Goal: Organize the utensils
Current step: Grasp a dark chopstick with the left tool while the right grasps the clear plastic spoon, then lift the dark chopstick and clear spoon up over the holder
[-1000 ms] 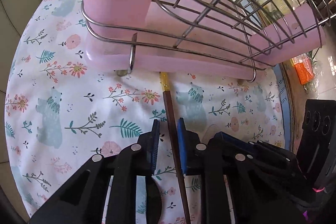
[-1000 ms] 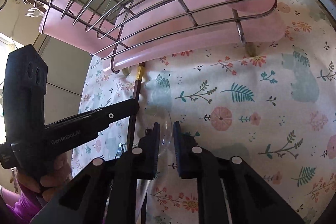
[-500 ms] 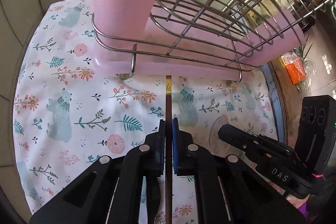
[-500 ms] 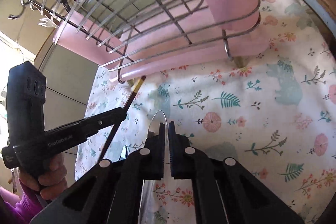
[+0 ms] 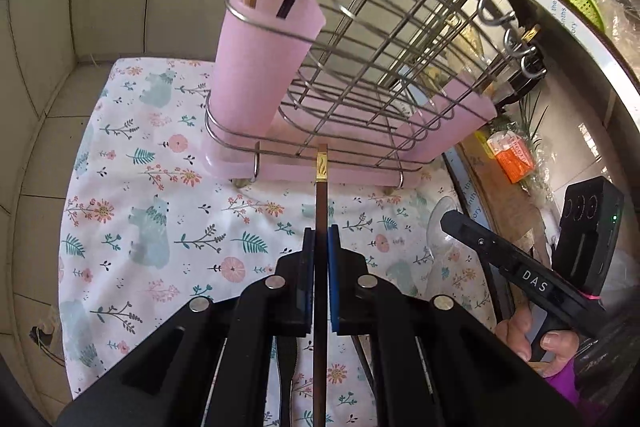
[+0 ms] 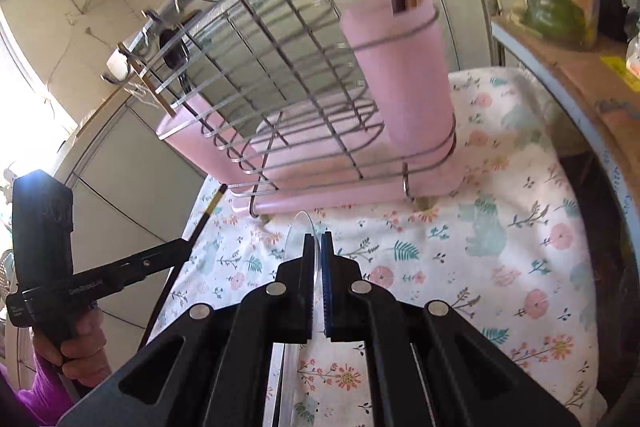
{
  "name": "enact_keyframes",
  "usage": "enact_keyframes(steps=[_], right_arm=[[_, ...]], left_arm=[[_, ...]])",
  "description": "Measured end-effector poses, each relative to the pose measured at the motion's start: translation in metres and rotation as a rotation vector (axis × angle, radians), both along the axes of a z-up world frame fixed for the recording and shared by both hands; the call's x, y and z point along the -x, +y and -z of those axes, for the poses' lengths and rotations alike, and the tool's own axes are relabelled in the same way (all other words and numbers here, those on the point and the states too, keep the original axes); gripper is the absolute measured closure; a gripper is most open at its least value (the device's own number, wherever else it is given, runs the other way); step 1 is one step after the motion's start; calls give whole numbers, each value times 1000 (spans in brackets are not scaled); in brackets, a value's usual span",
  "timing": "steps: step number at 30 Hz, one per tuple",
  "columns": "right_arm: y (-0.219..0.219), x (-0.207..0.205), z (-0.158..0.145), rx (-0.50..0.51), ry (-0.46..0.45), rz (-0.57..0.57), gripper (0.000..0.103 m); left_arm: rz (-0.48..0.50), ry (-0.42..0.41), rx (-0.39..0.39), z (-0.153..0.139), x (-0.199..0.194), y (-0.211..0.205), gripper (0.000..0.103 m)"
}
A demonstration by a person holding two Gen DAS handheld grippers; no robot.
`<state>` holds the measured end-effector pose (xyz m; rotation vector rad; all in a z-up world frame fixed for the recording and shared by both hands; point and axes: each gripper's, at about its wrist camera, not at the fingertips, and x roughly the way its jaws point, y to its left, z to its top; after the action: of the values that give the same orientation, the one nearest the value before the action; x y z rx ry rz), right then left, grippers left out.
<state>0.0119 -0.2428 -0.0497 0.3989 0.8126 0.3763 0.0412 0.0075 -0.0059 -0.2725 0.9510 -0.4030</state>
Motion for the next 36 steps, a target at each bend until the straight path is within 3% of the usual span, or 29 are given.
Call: enact_keyframes(steps=[13, 19, 25, 30, 36], right_arm=[[-17, 9, -75, 44, -230, 88, 100], [-40, 9, -130, 69, -413, 182, 100], [-49, -3, -171, 110, -601, 274, 100], [-43, -19, -183, 198, -719, 334, 100], [-33, -43, -166, 280, -744, 363, 100]], left_arm=[[-47, -298, 120, -77, 19, 21, 98], [-66, -408, 168, -103, 18, 25, 98], [-81, -452, 196, -117, 11, 28, 98], [-98, -493, 200, -127, 5, 27, 98], [-131, -563, 212, -139, -9, 25, 98]])
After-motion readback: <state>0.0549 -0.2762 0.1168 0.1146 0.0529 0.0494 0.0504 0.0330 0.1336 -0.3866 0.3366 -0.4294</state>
